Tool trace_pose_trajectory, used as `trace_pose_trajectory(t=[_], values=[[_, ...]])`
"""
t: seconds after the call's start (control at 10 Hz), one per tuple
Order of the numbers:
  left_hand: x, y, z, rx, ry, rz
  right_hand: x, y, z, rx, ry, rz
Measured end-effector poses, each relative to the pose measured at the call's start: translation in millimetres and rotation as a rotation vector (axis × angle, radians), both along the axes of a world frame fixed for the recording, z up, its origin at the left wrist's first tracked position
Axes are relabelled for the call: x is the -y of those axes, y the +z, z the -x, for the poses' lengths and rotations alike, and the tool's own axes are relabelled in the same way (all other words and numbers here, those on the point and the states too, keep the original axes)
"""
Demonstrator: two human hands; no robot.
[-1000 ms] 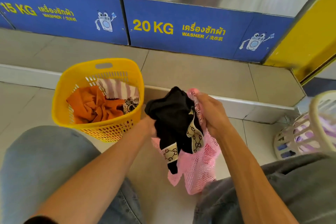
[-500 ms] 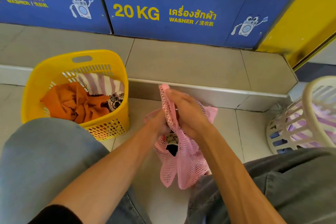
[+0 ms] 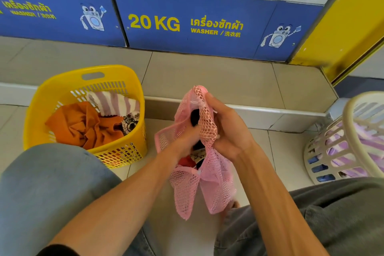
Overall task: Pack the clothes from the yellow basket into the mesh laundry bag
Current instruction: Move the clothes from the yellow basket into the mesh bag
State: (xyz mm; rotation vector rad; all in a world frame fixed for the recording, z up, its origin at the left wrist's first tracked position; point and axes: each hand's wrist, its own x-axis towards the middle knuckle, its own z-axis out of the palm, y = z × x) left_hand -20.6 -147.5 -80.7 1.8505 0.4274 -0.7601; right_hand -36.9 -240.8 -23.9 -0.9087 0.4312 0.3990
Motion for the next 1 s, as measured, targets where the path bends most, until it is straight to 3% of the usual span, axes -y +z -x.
trace_pose_trajectory(t=[0.1, 0.2, 0.3, 0.5, 0.6, 0.7, 0.8, 0.9, 1.0], values=[[-8, -74, 15, 0.062, -0.473, -0.291, 2, 0, -2, -0.015, 0.031, 0.035], [-17, -86, 22, -0.008, -0.866, -0.461, -2, -6, 0, -0.001, 0.052, 0.175], [-29, -46, 11, 0.068, -0.942, -0.43, -6, -14, 2, -0.019, 0.019, 0.234], [-81, 39, -17, 0.312, -0.555, -0.298, -16, -13, -3, -0.073, -0.06, 0.264], [-120, 66, -29, 0.408, -0.207, -0.128, -22, -4, -7, -0.063, -0.053, 0.256], [-169, 70, -43, 0.577, 0.045, -0.403, -27, 0, -11, -0.038, -0.043, 0.277], [-222, 41, -48, 0.489, 0.011, -0.944, -35, -2, -11, -0.052, -0.026, 0.295], [-262, -11, -43, 0.123, -0.035, -0.975, -42, -11, -13, -0.073, -0.012, 0.313], [-288, -66, -33, 0.07, -0.144, -1.012, -45, -19, -18, -0.079, -0.001, 0.3]])
